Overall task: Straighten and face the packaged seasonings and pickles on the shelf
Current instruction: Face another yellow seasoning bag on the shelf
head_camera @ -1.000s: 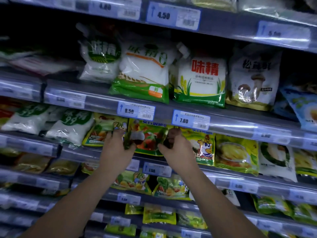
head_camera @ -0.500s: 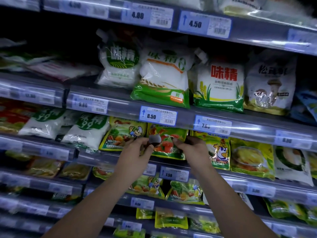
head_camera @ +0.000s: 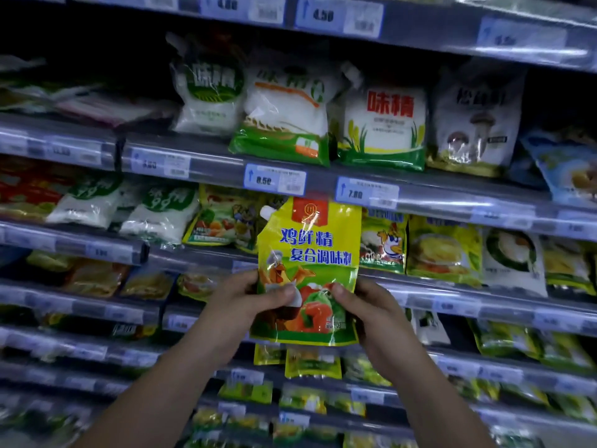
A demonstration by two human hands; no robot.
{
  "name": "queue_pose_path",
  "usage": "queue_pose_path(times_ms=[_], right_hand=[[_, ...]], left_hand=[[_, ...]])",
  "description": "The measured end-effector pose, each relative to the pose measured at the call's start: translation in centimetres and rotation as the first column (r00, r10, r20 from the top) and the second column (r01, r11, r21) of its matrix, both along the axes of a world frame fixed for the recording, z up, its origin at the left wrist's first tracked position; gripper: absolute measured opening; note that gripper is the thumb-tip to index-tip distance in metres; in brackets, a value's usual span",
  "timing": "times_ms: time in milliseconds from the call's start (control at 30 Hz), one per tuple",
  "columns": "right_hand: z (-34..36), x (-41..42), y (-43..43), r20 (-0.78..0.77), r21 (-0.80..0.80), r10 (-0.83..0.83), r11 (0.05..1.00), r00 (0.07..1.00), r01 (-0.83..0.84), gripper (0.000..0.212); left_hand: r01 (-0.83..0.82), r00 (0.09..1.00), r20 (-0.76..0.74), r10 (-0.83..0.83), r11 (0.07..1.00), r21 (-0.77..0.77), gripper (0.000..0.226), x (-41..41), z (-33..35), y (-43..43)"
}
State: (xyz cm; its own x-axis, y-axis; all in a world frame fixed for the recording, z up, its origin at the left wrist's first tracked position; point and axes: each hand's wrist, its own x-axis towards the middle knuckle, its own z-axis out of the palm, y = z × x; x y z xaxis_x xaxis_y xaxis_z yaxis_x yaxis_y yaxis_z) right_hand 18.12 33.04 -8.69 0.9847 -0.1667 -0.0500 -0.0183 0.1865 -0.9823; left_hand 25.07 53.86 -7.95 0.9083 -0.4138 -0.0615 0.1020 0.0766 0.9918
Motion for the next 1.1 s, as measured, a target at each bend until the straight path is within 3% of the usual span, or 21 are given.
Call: queue_pose_path(times_ms=[67, 133, 200, 300, 400, 467, 533, 633, 700, 800, 867, 933, 1000, 1100], right_hand=[[-0.3, -1.4, -0.4, -0.021, 0.028, 0.021, 0.999, 1.000, -0.020, 0.042], [-0.8, -2.7, -0.8, -0.077, 0.090, 0.006, 0.996, 0.997, 0.001, 0.083], [-1.2, -4.0, -1.1, -0.082, 0.112, 0.020, 0.994, 0.996, -0.011, 0.099], [-2.2, -5.5, -1.2, -0.073, 0.112, 0.096, 0.990, 0.993, -0.088, 0.081], [-3.1, -6.5, -0.3, -0.060, 0.106, -0.040, 0.993, 0.997, 0.046, 0.046], [-3.3, -7.1, 0.7, -0.039, 0.077, -0.078, 0.994, 0.996, 0.081, 0.065], [-3.4, -7.8, 1.4, -0.009, 0.027, -0.094, 0.995, 0.996, 0.094, 0.084], [-2.7, -8.6, 1.8, 0.065, -0.043, -0.079, 0.996, 0.995, 0.082, 0.064], [-2.1, -9.2, 2.3, 0.073, -0.080, -0.047, 0.995, 0.996, 0.053, 0.065], [-1.9, -9.3, 3.6, 0.084, -0.105, 0.024, 0.994, 0.996, -0.015, 0.030], [-2.2, -9.0, 4.3, 0.050, -0.096, 0.023, 0.995, 0.998, -0.018, 0.033], [-2.2, -8.4, 4.8, 0.011, -0.030, 0.021, 0.999, 1.000, -0.020, 0.044], [-1.5, -7.6, 5.3, 0.026, 0.028, 0.026, 0.999, 0.999, -0.027, 0.035], [-0.4, -6.0, 6.6, 0.082, -0.021, -0.061, 0.998, 0.995, 0.063, 0.042]], left_hand=[[0.010, 1.000, 0.012, -0.010, 1.000, -0.009, 0.029, -1.7, -0.4, 0.1], [0.033, 0.999, 0.005, -0.033, 0.999, -0.032, 0.032, -3.3, -0.9, 0.4], [0.084, 0.996, -0.031, -0.086, 0.995, -0.059, 0.052, -4.4, -1.8, 1.0], [0.098, 0.991, -0.078, -0.108, 0.988, -0.121, 0.067, -6.4, -2.8, 1.9], [-0.006, 1.000, -0.004, 0.006, 0.999, -0.042, 0.044, -8.9, -3.1, 2.1], [-0.124, 0.985, 0.130, 0.114, 0.990, 0.070, 0.019, -10.2, -2.8, 2.0], [-0.196, 0.961, 0.230, 0.155, 0.966, 0.169, 0.014, -11.1, -2.5, 2.1], [-0.183, 0.953, 0.277, 0.120, 0.959, 0.215, 0.016, -11.2, -1.7, 2.7], [-0.173, 0.964, 0.223, 0.142, 0.977, 0.125, 0.027, -10.6, -1.1, 3.2], [-0.214, 0.971, 0.100, 0.216, 0.976, -0.032, 0.043, -9.3, -0.3, 3.9], [-0.226, 0.959, 0.165, 0.230, 0.973, -0.044, 0.035, -8.5, -0.1, 4.3], [-0.210, 0.960, 0.173, 0.221, 0.975, -0.079, 0.047, -7.8, -0.3, 4.7], [-0.170, 0.967, 0.176, 0.184, 0.981, -0.088, 0.055, -7.2, -0.5, 5.2], [-0.108, 0.982, 0.150, 0.116, 0.992, -0.059, 0.026, -6.3, -0.4, 6.3]])
